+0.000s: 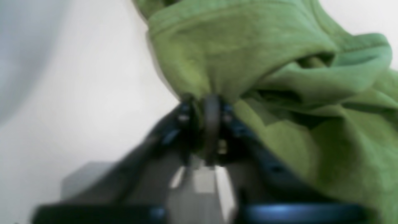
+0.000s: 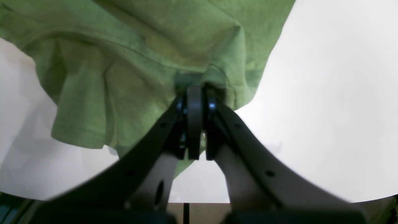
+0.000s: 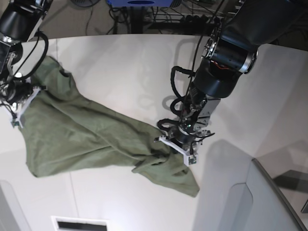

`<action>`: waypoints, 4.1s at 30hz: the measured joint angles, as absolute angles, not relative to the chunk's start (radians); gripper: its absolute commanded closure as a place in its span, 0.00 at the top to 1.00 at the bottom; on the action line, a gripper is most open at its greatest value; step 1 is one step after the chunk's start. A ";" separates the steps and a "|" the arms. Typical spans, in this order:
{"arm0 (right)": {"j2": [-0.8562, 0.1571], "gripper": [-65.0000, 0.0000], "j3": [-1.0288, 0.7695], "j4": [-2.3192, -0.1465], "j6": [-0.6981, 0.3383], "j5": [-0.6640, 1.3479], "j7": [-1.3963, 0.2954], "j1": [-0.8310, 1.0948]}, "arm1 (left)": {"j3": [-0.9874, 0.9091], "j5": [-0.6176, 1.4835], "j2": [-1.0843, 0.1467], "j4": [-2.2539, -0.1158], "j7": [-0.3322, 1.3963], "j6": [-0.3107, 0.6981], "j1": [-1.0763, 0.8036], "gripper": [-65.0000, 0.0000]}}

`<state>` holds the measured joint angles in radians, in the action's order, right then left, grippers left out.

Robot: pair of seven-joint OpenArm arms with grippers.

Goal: Layout the t-shirt on the table in an organized manner, then fold the t-shirt properly
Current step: 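Drag the grasped hem with the left gripper away from the right gripper, then lift the shirt high with both grippers and swing it across the table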

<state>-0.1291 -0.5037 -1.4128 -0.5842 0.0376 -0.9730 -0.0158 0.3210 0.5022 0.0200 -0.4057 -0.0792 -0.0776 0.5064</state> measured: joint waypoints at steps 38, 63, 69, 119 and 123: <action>-0.129 0.01 -0.502 -1.412 -0.584 0.038 -0.973 -0.020 | 0.231 0.517 -0.205 -1.527 0.376 -0.599 -0.131 0.24; -0.129 0.01 -0.502 -1.412 -0.584 0.037 -0.973 -0.016 | -0.008 0.623 -0.186 -1.285 0.363 -0.282 -0.046 0.94; -0.129 0.01 -0.502 -1.412 -0.584 0.038 -0.973 -0.016 | -0.007 0.615 -0.186 -1.180 0.345 -0.276 0.019 0.93; -0.133 0.01 -0.509 -1.690 -0.586 0.040 -0.989 0.070 | -0.188 0.626 -0.201 -1.655 0.456 -0.290 -0.143 0.00; -0.132 0.01 -0.506 -1.735 -0.587 0.044 -0.988 0.073 | -0.244 0.627 -0.210 -1.784 0.564 -0.281 -0.101 0.00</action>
<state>-0.1322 -0.5056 -1.7348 -0.5873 0.0437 -0.9882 0.0731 -0.2436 0.6270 -0.2100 -1.7844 0.5640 -0.2806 -0.1005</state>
